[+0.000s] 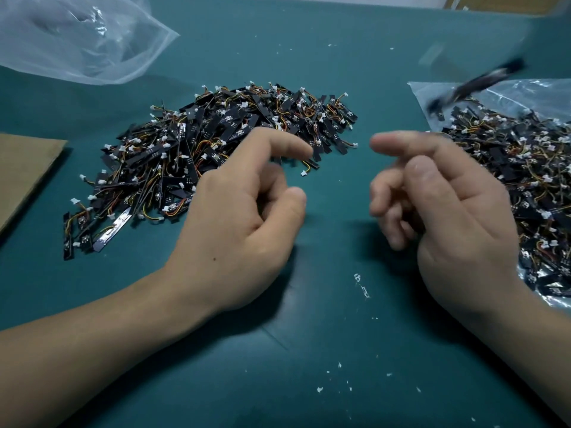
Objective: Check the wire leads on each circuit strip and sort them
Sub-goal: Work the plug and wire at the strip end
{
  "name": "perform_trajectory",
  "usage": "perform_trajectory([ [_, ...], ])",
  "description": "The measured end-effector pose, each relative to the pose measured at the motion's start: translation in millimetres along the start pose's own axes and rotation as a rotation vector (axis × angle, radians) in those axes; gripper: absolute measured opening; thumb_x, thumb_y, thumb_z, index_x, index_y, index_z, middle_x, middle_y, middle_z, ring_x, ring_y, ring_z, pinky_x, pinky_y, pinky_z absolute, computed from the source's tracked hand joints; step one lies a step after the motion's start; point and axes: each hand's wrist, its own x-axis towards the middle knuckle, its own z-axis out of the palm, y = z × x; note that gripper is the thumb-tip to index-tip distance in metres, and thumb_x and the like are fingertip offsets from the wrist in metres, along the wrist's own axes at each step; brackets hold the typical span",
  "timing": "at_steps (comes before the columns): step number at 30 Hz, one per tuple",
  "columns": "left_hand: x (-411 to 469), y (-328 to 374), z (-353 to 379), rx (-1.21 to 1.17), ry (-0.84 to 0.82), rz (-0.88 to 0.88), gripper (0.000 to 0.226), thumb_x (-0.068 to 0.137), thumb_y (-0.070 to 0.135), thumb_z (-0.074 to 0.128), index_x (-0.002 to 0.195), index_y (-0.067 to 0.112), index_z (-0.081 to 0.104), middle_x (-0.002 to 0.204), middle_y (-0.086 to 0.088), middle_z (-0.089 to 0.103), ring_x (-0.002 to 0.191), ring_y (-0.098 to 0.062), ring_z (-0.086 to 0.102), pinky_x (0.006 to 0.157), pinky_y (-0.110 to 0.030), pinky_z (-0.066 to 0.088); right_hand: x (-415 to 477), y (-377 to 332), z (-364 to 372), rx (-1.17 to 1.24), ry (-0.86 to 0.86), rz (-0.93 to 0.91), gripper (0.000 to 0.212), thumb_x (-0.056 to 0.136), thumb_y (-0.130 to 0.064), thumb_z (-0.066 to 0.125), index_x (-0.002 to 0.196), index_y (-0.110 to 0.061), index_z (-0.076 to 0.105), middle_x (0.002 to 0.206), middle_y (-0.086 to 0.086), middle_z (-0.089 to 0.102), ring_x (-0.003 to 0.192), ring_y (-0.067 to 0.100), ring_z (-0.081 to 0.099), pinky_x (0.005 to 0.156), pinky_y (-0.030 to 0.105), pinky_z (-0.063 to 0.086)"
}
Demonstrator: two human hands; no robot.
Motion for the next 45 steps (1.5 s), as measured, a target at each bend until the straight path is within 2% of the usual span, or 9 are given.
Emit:
perform_trajectory([
  [7,3,-9,3,0.176,-0.086,-0.024,0.065,0.07,-0.004,0.037,0.126,0.022,0.057,0.105,0.011,0.062,0.094,-0.007,0.056,0.083,-0.01,0.04,0,5,3,-0.234,-0.116,0.028,0.017,0.099,-0.019,0.058,0.094,-0.025,0.072,0.061,-0.001,0.063,0.049,0.008,0.05,0.052,0.02,0.041],
  [13,7,-11,5,-0.212,-0.107,-0.064,0.067,0.065,-0.008,0.034,0.117,0.026,0.058,0.099,0.006,0.065,0.096,-0.025,0.067,0.079,-0.035,0.061,-1,8,4,-0.563,-0.115,0.024,0.02,0.09,-0.024,0.068,0.11,-0.027,0.071,0.089,-0.011,0.067,0.075,0.004,0.058,0.073,0.014,0.044],
  [18,7,-13,3,-0.314,-0.104,-0.097,0.062,0.067,-0.013,0.037,0.116,0.019,0.06,0.094,-0.001,0.065,0.082,-0.028,0.067,0.073,-0.036,0.06,0,6,10,-0.909,-0.279,0.012,0.04,0.09,-0.041,0.061,0.128,-0.031,0.068,0.121,-0.01,0.058,0.112,0.017,0.052,0.104,0.041,0.042],
  [22,7,-14,2,-0.212,-0.103,-0.064,0.052,0.072,-0.007,0.044,0.112,0.021,0.062,0.094,0.003,0.067,0.087,-0.026,0.067,0.077,-0.041,0.057,-1,3,12,-0.913,-0.274,0.004,0.013,0.091,-0.04,0.06,0.098,-0.032,0.068,0.118,-0.012,0.058,0.107,0.016,0.05,0.1,0.044,0.041],
  [28,5,-7,2,-0.078,-0.098,-0.035,0.028,0.087,0.004,0.056,0.107,0.02,0.068,0.095,0.009,0.071,0.094,-0.017,0.069,0.082,-0.025,0.055,2,5,10,-0.778,-0.2,0.0,0.006,0.097,-0.031,0.055,0.093,-0.028,0.058,0.107,-0.012,0.063,0.102,0.015,0.057,0.095,0.037,0.045],
  [32,4,-2,1,0.039,-0.134,0.004,0.017,0.09,0.021,0.069,0.106,0.024,0.074,0.085,0.014,0.071,0.078,-0.008,0.067,0.072,-0.013,0.047,3,4,7,-0.633,-0.121,0.084,0.012,0.096,-0.034,0.055,0.092,-0.026,0.062,0.085,-0.014,0.061,0.075,0.0,0.056,0.067,0.012,0.037],
  [36,2,-1,0,0.054,-0.087,0.04,0.008,0.092,0.021,0.071,0.095,0.027,0.075,0.072,0.017,0.066,0.061,-0.011,0.057,0.059,-0.012,0.041,2,1,8,-0.579,-0.158,0.093,0.019,0.097,-0.038,0.054,0.086,-0.025,0.063,0.073,-0.016,0.058,0.068,0.005,0.054,0.061,0.014,0.035],
  [42,6,-3,-1,-0.114,-0.118,-0.024,0.008,0.093,0.021,0.07,0.092,0.019,0.077,0.073,0.005,0.069,0.061,-0.003,0.054,0.06,-0.012,0.04,0,-3,7,-0.504,-0.268,0.047,0.032,0.099,-0.028,0.053,0.07,-0.018,0.054,0.06,-0.002,0.049,0.057,0.006,0.044,0.056,0.019,0.033],
  [45,6,-4,-3,-0.173,-0.187,0.007,0.007,0.093,0.022,0.071,0.092,0.022,0.078,0.078,0.006,0.071,0.067,-0.016,0.06,0.063,-0.018,0.043,-1,-5,5,-0.419,-0.389,0.042,0.034,0.096,-0.029,0.053,0.064,-0.018,0.05,0.055,-0.002,0.043,0.053,0.006,0.038,0.053,0.021,0.032],
])
